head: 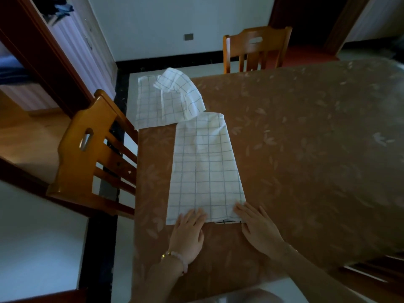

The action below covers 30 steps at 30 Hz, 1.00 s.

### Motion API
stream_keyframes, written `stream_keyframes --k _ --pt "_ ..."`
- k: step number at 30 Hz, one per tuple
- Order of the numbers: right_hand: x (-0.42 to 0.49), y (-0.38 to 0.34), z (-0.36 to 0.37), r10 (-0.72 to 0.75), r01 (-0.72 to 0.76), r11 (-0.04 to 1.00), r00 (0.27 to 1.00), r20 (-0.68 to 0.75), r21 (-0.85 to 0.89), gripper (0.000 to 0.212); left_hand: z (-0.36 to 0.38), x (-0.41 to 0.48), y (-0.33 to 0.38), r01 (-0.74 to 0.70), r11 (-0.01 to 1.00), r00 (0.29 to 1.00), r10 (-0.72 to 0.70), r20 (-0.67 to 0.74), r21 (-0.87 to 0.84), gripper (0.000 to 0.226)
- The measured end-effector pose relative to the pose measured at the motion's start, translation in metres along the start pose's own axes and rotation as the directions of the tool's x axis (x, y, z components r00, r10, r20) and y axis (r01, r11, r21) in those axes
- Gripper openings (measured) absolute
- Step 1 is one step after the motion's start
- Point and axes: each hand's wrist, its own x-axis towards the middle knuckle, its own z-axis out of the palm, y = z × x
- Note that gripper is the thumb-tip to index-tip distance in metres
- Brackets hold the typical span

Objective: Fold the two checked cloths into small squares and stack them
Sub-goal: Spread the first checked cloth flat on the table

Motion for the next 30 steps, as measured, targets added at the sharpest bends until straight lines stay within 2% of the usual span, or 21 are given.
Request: stream_keyframes --k 7,10,12,15,19,21,24,28,30 --pt "0.003 0.008 0.002 -0.022 0.024 1.0 0.989 -0.149 0.01 0.044 0.002 0.003 0.008 0.015 1.0 0.999 -0.016 0.036 0.015 0.048" --pt "0.004 0.015 0.001 -0.063 0.065 0.998 0.974 -0.219 0.001 0.043 0.003 0.004 0.006 -0.023 0.998 0.999 0.025 -0.036 0.062 0.049" --pt "0.005 0.023 -0.001 -0.091 0.094 0.996 0.963 -0.253 0.0 0.041 0.004 0.006 0.004 0.009 0.997 0.999 -0.005 -0.046 0.078 0.051" --pt "0.004 0.043 -0.002 -0.127 0.131 0.991 0.957 -0.261 0.0 0.032 0.012 0.008 0.009 0.06 0.996 0.998 -0.06 -0.002 0.068 0.053" --pt "-0.004 0.072 -0.005 -0.148 0.157 0.988 0.946 -0.289 0.007 0.029 0.019 0.015 0.036 0.044 0.995 0.999 -0.046 0.028 0.094 0.063" --pt "-0.009 0.088 -0.01 -0.146 0.161 0.987 0.945 -0.293 0.028 0.029 0.02 0.019 0.05 0.025 0.998 1.0 -0.025 0.002 0.066 0.063" --pt "-0.012 0.107 -0.015 -0.108 0.136 0.987 0.954 -0.279 0.081 0.035 0.027 0.026 0.065 0.008 0.997 0.999 -0.003 -0.054 0.082 0.051" --pt "-0.009 0.118 -0.02 -0.04 0.104 0.973 0.955 -0.292 0.207 0.027 0.022 0.033 0.079 0.011 0.995 0.994 0.001 -0.109 0.102 0.044" --pt "-0.008 0.117 -0.021 -0.031 0.111 0.964 0.95 -0.312 0.242 0.025 0.018 0.034 0.082 0.057 0.997 0.99 -0.048 -0.131 0.061 0.055"
